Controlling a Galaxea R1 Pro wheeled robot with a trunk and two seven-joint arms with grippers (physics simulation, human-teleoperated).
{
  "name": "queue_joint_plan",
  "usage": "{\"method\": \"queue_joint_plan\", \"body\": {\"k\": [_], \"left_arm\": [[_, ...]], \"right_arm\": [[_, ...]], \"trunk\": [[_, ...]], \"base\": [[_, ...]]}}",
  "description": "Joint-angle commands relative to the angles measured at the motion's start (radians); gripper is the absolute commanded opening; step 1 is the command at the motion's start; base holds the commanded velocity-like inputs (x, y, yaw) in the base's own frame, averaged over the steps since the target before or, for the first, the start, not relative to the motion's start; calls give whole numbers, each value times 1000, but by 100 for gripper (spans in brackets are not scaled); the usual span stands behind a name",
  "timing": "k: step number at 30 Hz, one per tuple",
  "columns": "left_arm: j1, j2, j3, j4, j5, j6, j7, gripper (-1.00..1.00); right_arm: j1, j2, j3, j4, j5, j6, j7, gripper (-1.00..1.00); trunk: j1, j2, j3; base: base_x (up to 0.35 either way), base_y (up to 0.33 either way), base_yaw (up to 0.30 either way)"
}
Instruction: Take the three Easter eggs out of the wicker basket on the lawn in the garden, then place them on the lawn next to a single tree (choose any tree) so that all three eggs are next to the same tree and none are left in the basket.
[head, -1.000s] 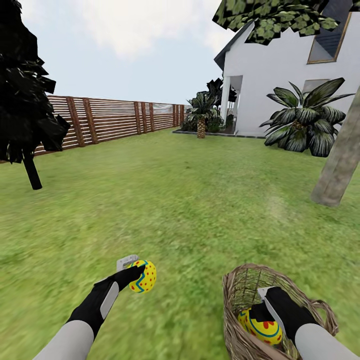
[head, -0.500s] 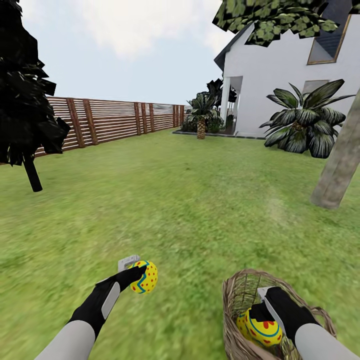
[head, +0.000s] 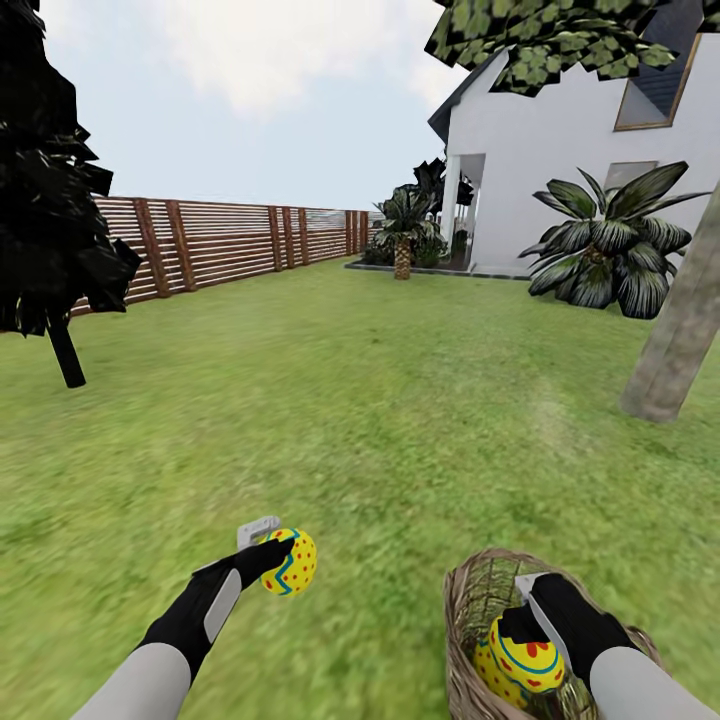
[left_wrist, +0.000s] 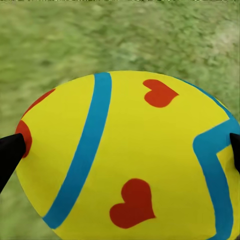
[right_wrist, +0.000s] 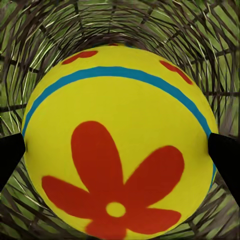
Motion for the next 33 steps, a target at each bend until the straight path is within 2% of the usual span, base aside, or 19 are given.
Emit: {"method": "queue_joint_plan", "body": {"k": [1,17,18,21,22,24,27,29,33], "left_arm": [[0,-1,8,-2,6,8,-5,-100],[0,-9,6,0,5,9,-6,-100],[0,-9,5,0,5,32,-8,-100],[0,-8,1,-17,6,305,-9,-100],[0,-7,0,-18,4,334,-8,-100],[0,-6,-1,-14,-20,358,-6,-100],[0,1,4,4,-118,373,9,-100],[0,4,7,4,-132,376,19,-100],[5,13,10,6,-135,375,22,-100]], "right_arm": [[0,-1,5,-2,9,5,8,-100],[0,-3,4,-3,8,5,8,-100],[0,-3,4,-3,8,5,8,-100],[0,-2,4,-4,8,5,8,-100],[0,-2,4,-5,8,5,8,-100],[0,-1,4,-6,7,8,8,-100],[0,-3,2,-9,6,16,10,-100],[0,-2,2,-9,6,17,11,-100],[0,-1,1,-16,5,20,10,-100]], "trunk": [[-4,7,2],[-65,119,52],[-69,126,55],[-81,147,65],[-85,154,68],[-92,168,74],[-104,189,84],[-111,203,90],[-127,231,102]], "base": [[0,0,0],[0,0,0],[0,0,0],[0,0,0],[0,0,0],[0,0,0],[0,0,0],[0,0,0],[0,0,0]]}}
